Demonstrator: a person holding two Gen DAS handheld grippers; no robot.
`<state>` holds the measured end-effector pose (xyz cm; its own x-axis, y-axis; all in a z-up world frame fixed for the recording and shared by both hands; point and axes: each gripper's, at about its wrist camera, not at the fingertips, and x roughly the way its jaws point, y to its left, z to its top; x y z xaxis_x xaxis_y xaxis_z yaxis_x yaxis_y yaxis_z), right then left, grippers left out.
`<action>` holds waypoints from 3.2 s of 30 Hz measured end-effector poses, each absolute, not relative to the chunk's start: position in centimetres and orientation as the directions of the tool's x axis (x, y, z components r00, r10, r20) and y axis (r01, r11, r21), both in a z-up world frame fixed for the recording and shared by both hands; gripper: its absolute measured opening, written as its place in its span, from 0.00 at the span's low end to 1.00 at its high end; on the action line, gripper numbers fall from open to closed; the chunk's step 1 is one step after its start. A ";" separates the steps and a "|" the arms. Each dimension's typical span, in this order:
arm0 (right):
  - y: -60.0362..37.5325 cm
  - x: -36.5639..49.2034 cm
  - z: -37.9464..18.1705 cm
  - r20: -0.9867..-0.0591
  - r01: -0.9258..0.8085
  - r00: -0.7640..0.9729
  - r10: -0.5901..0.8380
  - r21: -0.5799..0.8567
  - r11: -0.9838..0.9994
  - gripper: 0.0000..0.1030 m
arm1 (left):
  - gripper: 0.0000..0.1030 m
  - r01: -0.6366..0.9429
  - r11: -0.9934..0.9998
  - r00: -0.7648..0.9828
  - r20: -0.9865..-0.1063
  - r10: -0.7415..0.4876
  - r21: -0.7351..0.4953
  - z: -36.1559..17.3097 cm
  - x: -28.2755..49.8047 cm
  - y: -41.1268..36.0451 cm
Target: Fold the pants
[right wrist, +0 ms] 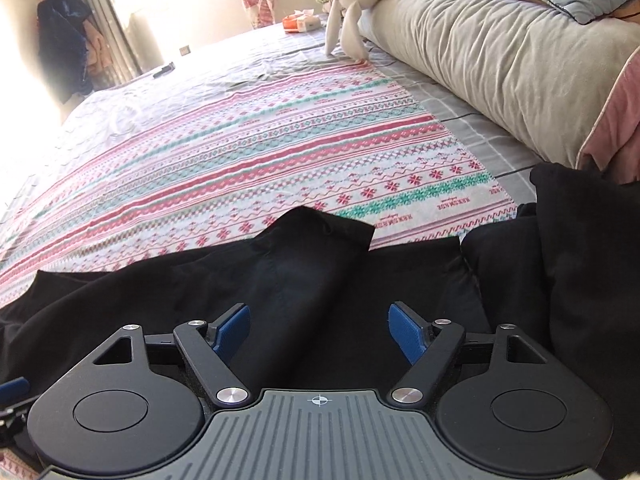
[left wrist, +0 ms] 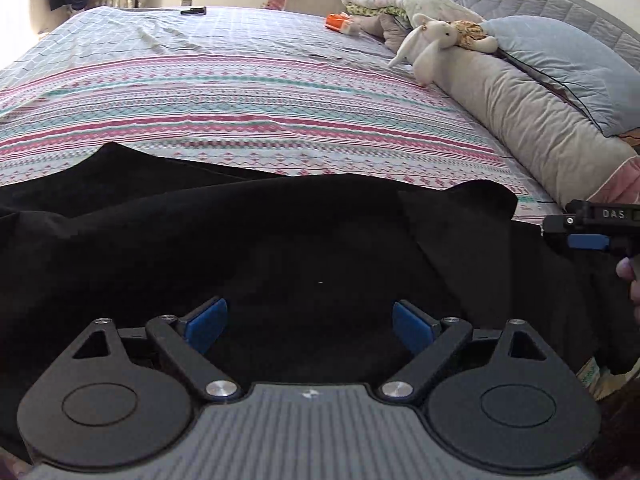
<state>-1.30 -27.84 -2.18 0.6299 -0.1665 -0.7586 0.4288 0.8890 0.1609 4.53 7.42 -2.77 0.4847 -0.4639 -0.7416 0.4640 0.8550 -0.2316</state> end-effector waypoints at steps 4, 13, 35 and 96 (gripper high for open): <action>-30.1 1.2 -3.3 -0.761 0.432 0.628 -0.163 0.167 0.886 0.72 | 1.00 0.507 0.802 0.421 -0.721 -0.551 -0.317 -3.8 5.2 3.1; -33.0 4.8 -6.3 -0.803 0.434 0.583 -0.123 0.179 0.883 0.36 | 0.84 0.511 0.741 0.314 -0.708 -0.633 -0.436 -6.9 7.6 -3.5; -42.8 2.3 -6.1 -0.724 0.518 0.685 0.086 0.566 0.642 0.34 | 0.17 0.786 0.489 0.288 -0.476 -0.831 -0.378 -2.9 1.0 -12.4; -40.4 1.3 -5.4 -0.763 0.479 0.647 0.014 0.421 0.770 0.03 | 0.17 0.842 0.466 0.322 -0.441 -0.838 -0.271 -3.0 -8.3 -12.7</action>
